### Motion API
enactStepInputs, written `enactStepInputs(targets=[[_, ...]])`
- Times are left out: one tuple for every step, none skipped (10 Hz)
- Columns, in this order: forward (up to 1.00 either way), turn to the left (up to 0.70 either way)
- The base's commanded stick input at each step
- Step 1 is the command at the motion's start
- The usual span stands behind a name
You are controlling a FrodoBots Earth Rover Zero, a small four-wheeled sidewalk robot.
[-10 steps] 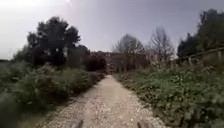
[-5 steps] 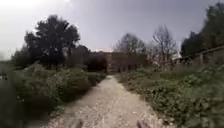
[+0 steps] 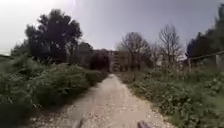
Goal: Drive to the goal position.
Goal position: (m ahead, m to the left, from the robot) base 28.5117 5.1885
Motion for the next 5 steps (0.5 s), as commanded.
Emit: enactStepInputs(targets=[[1.00,0.00],[1.00,0.00],[1.00,0.00],[1.00,0.00],[1.00,0.00]])
